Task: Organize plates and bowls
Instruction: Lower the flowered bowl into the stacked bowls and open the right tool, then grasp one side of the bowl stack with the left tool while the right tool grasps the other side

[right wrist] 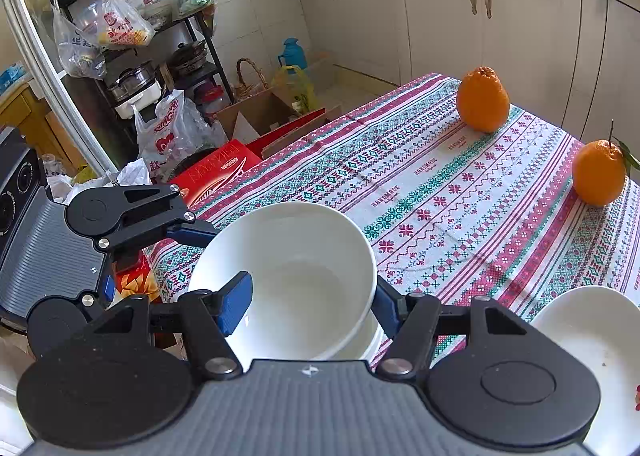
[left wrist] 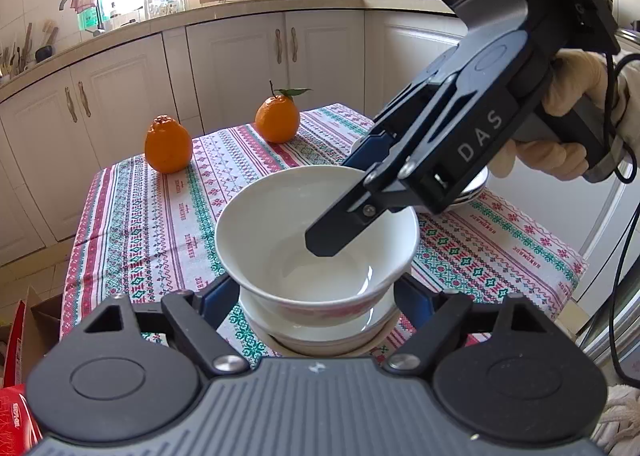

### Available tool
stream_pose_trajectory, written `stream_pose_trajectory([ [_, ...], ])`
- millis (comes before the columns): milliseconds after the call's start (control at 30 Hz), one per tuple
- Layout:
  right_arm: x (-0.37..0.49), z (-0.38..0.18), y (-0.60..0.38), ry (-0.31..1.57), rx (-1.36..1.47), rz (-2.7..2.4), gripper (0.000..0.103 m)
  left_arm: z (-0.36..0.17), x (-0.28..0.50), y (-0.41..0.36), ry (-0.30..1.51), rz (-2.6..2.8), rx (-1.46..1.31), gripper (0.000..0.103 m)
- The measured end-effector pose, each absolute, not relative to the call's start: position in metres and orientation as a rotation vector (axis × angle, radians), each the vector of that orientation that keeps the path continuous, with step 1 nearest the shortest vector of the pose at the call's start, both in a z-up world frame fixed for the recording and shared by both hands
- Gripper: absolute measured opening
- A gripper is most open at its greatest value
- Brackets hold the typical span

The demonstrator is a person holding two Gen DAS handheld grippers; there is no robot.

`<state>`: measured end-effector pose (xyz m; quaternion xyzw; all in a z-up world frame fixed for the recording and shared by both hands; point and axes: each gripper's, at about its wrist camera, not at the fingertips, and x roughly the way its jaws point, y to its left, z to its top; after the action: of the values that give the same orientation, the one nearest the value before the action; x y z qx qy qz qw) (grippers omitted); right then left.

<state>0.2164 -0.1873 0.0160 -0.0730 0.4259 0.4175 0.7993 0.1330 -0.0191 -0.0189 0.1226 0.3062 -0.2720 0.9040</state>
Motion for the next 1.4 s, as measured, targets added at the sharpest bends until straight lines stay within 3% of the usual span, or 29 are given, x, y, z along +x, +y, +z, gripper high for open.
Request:
stream_pose_trajectory([
  [900,0.218,0.005,-0.185,0.943,-0.183,0.877,0.07,-0.026,0.15,-0.012,0.69,-0.628,0.185,0.095],
  [1200,0.213,0.009,-0.187,0.902,-0.188,0.858,0.095,-0.024,0.146,-0.012,0.668,-0.624,0.223,0.1],
  [1400,0.206,0.011,-0.187,0.874,-0.213,0.841,0.102,-0.021,0.137,-0.003,0.65,-0.628,0.229,0.1],
])
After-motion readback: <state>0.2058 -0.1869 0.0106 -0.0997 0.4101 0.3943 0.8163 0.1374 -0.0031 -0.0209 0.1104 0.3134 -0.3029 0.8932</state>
